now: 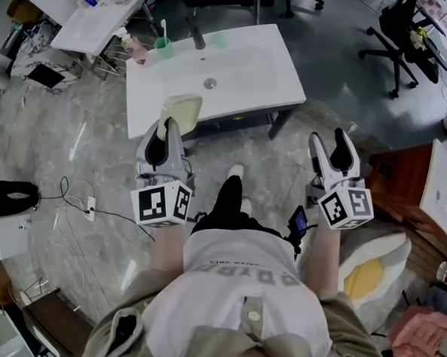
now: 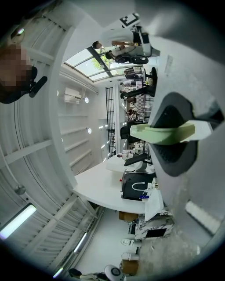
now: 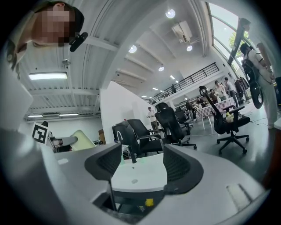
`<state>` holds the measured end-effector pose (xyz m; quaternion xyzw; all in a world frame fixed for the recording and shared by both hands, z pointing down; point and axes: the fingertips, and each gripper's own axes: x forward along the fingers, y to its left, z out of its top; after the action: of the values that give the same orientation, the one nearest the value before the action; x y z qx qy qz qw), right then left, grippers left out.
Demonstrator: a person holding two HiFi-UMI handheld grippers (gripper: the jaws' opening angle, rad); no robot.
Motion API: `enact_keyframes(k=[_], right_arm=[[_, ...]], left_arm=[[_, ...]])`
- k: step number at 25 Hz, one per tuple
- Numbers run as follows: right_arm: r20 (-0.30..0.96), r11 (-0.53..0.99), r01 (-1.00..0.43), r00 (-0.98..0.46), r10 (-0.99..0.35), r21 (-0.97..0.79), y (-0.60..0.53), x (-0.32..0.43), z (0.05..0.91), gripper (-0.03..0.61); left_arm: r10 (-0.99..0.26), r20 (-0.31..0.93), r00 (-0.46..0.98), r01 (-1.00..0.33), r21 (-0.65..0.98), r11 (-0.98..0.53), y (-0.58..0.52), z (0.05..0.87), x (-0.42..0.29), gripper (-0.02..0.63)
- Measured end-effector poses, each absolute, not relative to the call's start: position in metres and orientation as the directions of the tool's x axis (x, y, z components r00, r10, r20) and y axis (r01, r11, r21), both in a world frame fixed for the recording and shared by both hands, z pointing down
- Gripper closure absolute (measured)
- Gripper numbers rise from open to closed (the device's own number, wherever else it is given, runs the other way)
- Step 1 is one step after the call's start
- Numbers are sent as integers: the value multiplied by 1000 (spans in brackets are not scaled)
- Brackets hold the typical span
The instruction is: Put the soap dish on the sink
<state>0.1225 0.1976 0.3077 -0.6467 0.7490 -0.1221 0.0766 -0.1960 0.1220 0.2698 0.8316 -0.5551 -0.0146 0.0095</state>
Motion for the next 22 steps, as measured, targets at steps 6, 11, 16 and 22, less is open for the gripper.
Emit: enact_keyframes(k=[6,11,16,22], right_arm=[[55,120,-953,-141,-989,-278,164,124,313,291],[32,111,-958,-123,-992,-263,123,132,301,291],[-2,86,-966,-88,-996,-245,83,140,286,291],[-23,66,-970,-62,-998,-232,46,147,274,291]], left_arm=[[-916,-5,401,-915,38,-401,83,276,-190,577],[-908,-27,418,-908,35,-419,35,267,-181,577],[-894,-60,443,-895,30,-445,-11,256,-173,577],[-882,-81,464,-884,22,-467,-56,246,-167,577]])
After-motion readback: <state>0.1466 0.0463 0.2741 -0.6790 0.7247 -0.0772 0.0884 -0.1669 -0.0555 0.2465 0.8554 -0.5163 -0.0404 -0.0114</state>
